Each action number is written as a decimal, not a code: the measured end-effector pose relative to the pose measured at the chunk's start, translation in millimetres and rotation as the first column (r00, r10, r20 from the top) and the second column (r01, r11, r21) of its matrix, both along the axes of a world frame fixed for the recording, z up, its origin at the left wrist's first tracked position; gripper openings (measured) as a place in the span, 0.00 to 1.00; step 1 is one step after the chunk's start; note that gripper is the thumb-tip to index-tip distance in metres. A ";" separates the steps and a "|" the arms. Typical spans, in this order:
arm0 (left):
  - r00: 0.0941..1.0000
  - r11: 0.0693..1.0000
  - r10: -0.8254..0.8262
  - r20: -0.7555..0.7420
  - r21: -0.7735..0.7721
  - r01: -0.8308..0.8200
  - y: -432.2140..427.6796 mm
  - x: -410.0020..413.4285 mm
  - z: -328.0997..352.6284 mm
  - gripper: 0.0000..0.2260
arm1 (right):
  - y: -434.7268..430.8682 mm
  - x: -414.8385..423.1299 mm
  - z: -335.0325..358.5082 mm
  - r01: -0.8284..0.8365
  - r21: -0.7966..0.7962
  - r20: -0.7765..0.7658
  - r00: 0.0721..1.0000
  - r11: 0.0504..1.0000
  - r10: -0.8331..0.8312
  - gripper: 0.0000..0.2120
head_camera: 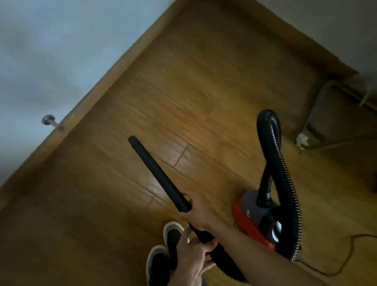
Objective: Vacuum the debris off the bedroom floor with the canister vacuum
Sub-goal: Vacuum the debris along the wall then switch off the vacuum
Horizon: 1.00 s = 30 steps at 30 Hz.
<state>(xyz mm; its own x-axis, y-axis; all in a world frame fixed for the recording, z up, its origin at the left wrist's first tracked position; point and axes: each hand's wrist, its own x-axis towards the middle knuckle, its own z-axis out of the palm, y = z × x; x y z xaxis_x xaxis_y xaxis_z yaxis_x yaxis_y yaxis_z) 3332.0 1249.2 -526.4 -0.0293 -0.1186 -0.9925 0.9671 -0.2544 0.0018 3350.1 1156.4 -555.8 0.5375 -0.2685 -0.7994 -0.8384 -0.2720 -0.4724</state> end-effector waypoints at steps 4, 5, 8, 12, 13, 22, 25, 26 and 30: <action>0.992 0.992 -0.122 0.024 -0.014 0.123 -27.7 -42.5 4.6 0.37 | -24.7 -55.1 6.9 0.109 -0.026 0.037 0.993 0.994 -0.108 0.24; 0.989 0.989 -0.143 0.041 -0.029 0.145 -31.9 -54.9 6.4 0.38 | -30.2 -69.0 8.1 0.142 -0.031 0.034 0.989 0.989 -0.141 0.24; 0.978 0.978 -0.194 0.079 -0.059 0.199 -39.0 -89.9 10.6 0.32 | -41.9 -109.5 13.6 0.187 -0.070 0.035 0.982 0.980 -0.185 0.26; 0.965 0.971 -0.231 0.121 -0.029 0.236 -46.0 -140.1 7.1 0.29 | -47.5 -160.0 14.9 0.251 -0.078 0.040 0.968 0.965 -0.248 0.28; 0.963 0.971 -0.231 0.137 -0.033 0.238 -48.5 -151.1 6.5 0.30 | -48.0 -171.8 13.8 0.270 -0.080 0.043 0.963 0.960 -0.267 0.28; 0.941 0.966 -0.257 0.220 0.052 0.252 -66.6 -262.4 -26.8 0.29 | -59.7 -276.2 -30.5 0.319 -0.030 0.076 0.946 0.947 -0.316 0.25; 0.928 0.966 -0.259 0.268 0.088 0.244 -76.1 -296.8 -40.4 0.26 | -61.3 -311.7 -45.6 0.375 0.004 0.071 0.925 0.927 -0.374 0.22; 0.925 0.965 -0.260 0.275 0.108 0.239 -79.8 -307.6 -44.9 0.25 | -61.6 -323.0 -51.7 0.400 0.010 0.074 0.914 0.916 -0.400 0.21; 0.929 0.969 -0.236 0.284 0.136 0.204 -88.7 -340.4 -62.1 0.19 | -64.5 -358.0 -69.2 0.495 0.034 0.086 0.864 0.868 -0.496 0.17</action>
<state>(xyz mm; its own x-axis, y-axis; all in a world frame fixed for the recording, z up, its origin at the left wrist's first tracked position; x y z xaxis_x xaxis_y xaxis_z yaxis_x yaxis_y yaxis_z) 2991.6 1160.5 -588.4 0.2541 -0.0401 -0.9664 0.8462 -0.4747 0.2421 2992.1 1091.9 -625.0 0.4047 -0.5105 -0.7587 -0.8159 0.1730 -0.5517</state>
